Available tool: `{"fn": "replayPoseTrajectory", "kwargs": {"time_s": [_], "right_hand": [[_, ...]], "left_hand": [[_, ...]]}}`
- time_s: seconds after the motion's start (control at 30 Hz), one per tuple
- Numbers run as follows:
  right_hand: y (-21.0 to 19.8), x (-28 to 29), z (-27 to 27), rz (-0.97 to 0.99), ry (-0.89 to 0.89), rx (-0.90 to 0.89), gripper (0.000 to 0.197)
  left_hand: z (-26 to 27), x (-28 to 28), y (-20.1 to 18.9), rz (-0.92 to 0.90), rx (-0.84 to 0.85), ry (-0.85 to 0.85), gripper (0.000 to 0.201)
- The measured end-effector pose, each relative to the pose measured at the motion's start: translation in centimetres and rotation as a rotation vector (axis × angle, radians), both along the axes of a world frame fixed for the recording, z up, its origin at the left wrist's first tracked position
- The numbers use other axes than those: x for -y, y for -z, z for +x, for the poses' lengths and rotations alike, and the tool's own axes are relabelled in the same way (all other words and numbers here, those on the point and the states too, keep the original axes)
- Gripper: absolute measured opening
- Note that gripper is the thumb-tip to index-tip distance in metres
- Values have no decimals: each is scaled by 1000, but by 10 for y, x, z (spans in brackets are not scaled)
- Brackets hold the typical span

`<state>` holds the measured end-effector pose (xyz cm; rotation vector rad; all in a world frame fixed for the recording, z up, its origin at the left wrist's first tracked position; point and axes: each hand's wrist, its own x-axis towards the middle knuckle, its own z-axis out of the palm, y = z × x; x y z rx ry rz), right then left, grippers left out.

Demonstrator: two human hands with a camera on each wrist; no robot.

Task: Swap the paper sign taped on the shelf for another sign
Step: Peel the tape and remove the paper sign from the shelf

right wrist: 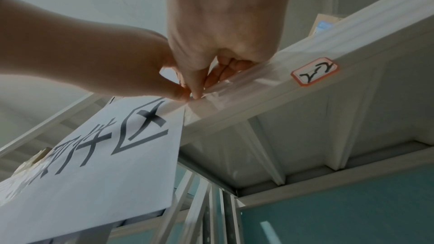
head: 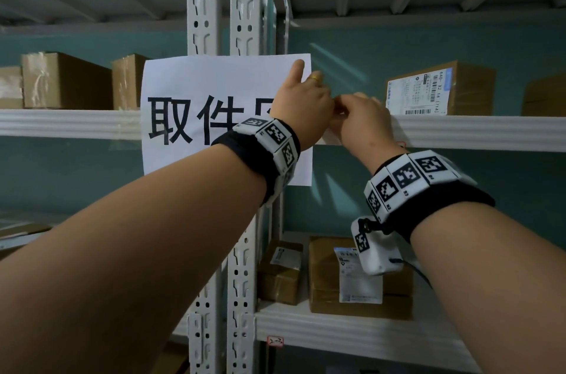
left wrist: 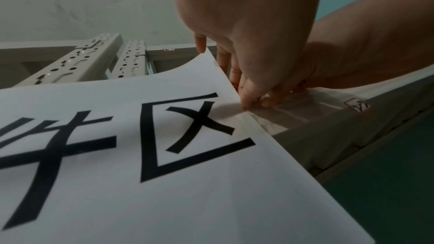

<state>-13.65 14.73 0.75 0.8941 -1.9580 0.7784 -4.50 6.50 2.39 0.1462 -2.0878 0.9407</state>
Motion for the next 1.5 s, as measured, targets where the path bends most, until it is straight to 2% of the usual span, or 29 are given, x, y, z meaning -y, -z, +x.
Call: {"fn": "replayPoseTrajectory", "kwargs": {"time_s": [0.23, 0.57, 0.77, 1.03, 1.33, 1.5], "right_hand": [[-3, -3, 1, 16, -34, 29, 25], [-4, 0, 1, 1, 8, 37, 19], [-5, 2, -2, -38, -18, 62, 14], [-5, 0, -7, -62, -108, 85, 20], [-3, -4, -9, -63, -131, 51, 15], [-5, -7, -7, 7, -106, 24, 19]], "left_hand": [[5, -1, -1, -12, 19, 9, 35], [7, 3, -1, 5, 23, 33, 35], [3, 14, 3, 31, -68, 142, 30], [-6, 13, 4, 100, -66, 129, 31], [-5, 14, 5, 24, -19, 158, 36], [-5, 12, 3, 40, 6, 117, 30]]}}
